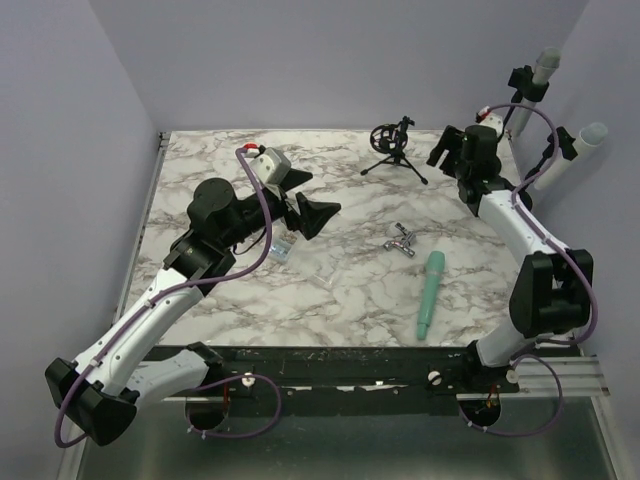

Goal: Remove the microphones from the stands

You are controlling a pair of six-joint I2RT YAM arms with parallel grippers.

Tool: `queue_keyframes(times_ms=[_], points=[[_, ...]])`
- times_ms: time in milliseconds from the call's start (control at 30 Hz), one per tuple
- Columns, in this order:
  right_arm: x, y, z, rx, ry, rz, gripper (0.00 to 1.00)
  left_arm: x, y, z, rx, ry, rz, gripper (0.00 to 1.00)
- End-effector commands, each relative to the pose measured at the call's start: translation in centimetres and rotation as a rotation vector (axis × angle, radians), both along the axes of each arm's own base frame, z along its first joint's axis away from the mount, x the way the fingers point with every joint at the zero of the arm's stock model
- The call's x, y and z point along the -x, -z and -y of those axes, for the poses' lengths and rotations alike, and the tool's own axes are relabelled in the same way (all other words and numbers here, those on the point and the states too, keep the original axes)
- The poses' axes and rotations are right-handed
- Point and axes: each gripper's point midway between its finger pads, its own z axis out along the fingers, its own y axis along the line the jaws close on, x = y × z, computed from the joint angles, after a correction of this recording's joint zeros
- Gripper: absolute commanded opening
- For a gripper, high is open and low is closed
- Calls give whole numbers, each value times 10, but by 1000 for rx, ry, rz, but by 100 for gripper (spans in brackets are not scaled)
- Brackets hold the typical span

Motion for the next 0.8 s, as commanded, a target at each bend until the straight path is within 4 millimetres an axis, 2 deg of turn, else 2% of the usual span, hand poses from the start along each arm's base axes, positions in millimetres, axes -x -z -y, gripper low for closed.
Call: queue_keyframes(times_ms=[0, 133, 267, 433, 633, 767], points=[[23, -32, 28, 34, 133, 67, 83, 12, -16, 3, 24, 33, 41, 98], [25, -66, 52, 81, 238, 145, 92, 16, -19, 3, 33, 43, 51, 98], [12, -102, 79, 97, 341, 227, 100, 18, -18, 7, 43, 61, 35, 98], [-13, -121, 122, 73, 433, 271, 100, 21, -18, 10, 44, 76, 34, 98], [-43, -153, 142, 176, 410, 333, 100, 23, -20, 8, 47, 72, 43, 98], [-62, -157, 154, 203, 338, 359, 100, 24, -20, 11, 48, 88, 37, 98]])
